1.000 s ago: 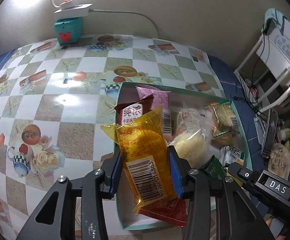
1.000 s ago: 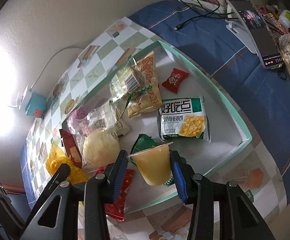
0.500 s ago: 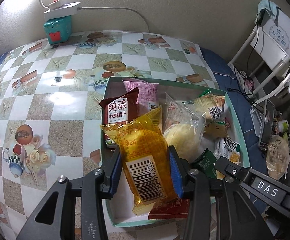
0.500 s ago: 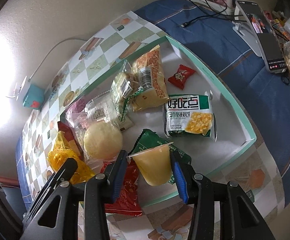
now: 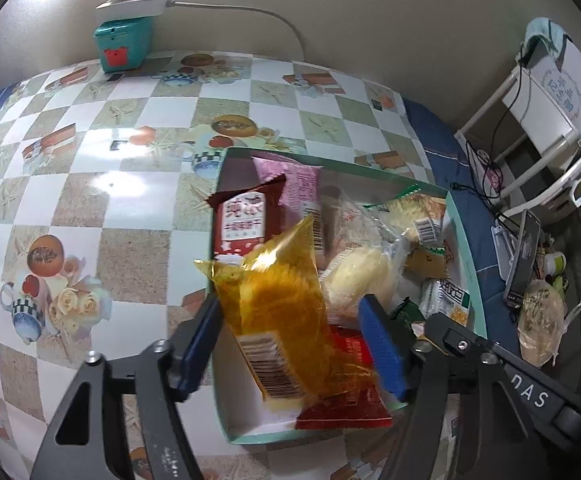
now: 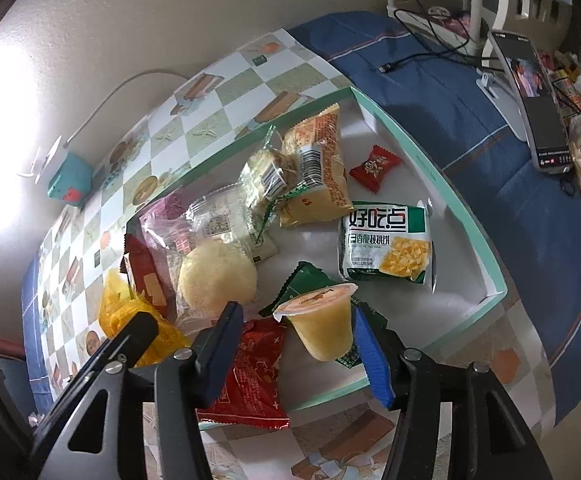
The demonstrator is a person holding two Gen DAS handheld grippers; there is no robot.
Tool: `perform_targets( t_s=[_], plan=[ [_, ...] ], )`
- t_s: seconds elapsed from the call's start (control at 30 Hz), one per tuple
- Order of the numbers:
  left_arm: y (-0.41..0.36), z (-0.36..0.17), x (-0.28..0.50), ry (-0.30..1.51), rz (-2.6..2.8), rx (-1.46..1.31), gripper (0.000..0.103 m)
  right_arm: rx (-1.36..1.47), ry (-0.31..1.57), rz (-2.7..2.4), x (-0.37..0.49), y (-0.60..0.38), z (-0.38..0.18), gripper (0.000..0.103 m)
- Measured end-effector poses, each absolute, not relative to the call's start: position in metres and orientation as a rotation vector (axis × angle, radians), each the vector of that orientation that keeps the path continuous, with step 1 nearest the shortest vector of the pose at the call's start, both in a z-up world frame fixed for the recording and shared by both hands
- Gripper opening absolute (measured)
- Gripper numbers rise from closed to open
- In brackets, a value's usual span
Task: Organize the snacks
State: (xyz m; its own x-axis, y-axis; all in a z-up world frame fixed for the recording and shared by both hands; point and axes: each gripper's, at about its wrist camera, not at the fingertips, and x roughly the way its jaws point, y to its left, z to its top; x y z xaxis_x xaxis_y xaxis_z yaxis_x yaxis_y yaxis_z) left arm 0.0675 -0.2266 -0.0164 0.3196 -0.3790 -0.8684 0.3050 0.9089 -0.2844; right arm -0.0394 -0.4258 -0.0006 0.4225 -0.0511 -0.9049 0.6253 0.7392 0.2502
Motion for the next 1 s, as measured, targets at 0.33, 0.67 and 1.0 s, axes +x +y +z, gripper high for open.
perform_targets(
  t_s=[0.33,0.67,1.0],
  plan=[
    [-0.190,-0.010,0.070,1.175,-0.447,-0.216,0.088,0.565,1.069,-0.460,-0.045,-0.409,0.001,0.078],
    [-0.129,0.004,0.054,1.111,-0.190,-0.091,0.099,0.467,1.033,-0.417,-0.055,-0.365,0.010,0.103],
    [-0.093,-0.001,0.028,1.126,-0.102,0.032,0.099,0.353,1.014,-0.381,-0.071,-0.322,0.016,0.103]
  ],
)
